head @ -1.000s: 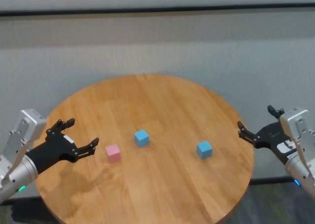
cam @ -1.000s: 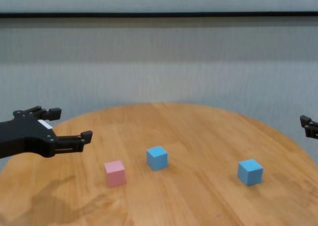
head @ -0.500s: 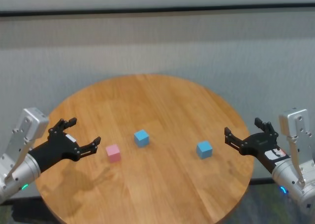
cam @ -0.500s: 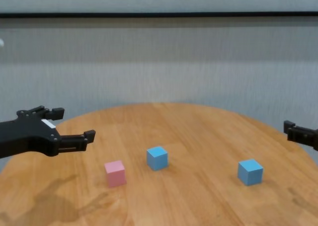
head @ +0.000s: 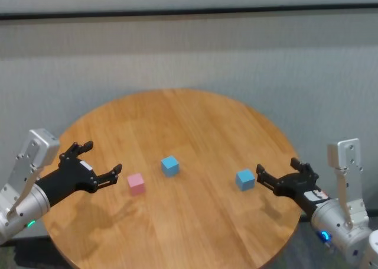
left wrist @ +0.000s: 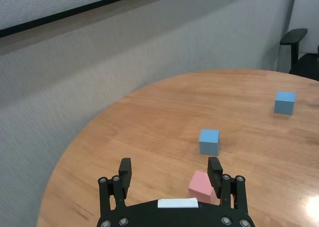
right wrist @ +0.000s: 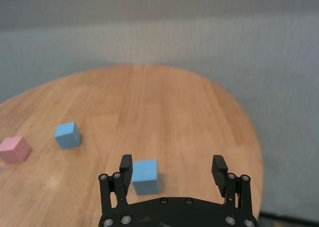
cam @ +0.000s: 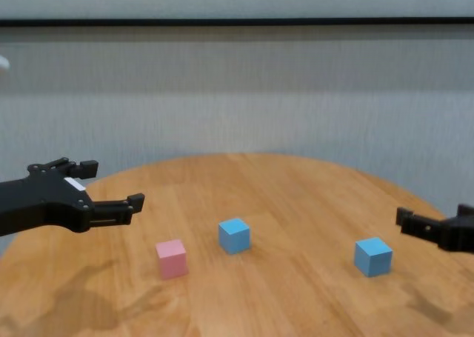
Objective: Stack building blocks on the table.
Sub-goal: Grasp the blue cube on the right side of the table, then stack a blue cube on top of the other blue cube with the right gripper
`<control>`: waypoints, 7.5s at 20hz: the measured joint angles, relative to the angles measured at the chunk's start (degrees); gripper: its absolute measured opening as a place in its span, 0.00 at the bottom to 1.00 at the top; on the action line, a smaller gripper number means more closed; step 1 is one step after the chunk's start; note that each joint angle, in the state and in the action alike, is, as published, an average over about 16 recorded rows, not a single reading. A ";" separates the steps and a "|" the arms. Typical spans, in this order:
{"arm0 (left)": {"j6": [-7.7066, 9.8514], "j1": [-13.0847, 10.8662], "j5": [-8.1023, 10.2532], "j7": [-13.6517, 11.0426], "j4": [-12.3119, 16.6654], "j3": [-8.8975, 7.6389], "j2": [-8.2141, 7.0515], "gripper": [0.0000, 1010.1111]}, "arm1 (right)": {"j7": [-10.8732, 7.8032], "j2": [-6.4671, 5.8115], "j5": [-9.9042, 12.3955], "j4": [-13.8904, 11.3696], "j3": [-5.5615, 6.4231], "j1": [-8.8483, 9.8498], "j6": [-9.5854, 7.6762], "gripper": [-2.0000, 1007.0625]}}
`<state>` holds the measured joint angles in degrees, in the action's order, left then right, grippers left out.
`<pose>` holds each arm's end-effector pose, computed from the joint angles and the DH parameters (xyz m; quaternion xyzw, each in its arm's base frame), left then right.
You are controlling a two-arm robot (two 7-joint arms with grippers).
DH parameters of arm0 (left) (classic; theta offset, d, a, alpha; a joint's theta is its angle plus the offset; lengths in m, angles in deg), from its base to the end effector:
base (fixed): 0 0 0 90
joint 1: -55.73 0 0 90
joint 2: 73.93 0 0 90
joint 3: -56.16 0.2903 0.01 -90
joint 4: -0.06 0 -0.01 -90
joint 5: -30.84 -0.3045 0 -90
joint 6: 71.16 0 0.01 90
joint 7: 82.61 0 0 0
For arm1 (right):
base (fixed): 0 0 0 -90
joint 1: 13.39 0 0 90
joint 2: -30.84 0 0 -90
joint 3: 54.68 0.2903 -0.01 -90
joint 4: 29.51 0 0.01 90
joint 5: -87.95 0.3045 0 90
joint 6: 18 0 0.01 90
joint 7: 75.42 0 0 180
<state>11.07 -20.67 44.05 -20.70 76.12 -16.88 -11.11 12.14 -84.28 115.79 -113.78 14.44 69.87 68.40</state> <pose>0.3792 0.0901 -0.2938 0.1114 -0.0901 0.4308 0.8910 0.3396 -0.0369 -0.3119 -0.0665 0.0717 -0.5800 0.8087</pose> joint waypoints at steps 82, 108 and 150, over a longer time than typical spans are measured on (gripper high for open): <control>0.10 0.22 -0.02 0.00 -0.20 0.12 0.17 0.99 | -4.17 12.17 -12.87 15.60 1.21 -7.38 -4.91 0.47; 0.10 0.23 -0.02 0.00 -0.21 0.12 0.17 0.99 | -19.61 13.16 -18.12 24.96 -2.19 -17.36 6.72 0.37; 0.10 0.22 -0.02 0.00 -0.20 0.12 0.18 0.99 | -19.62 23.74 -18.33 38.35 -4.89 -25.75 3.73 0.37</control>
<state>11.17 -20.45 44.03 -20.69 75.91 -16.76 -10.94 -7.49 -60.53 97.45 -75.44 9.55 44.12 72.13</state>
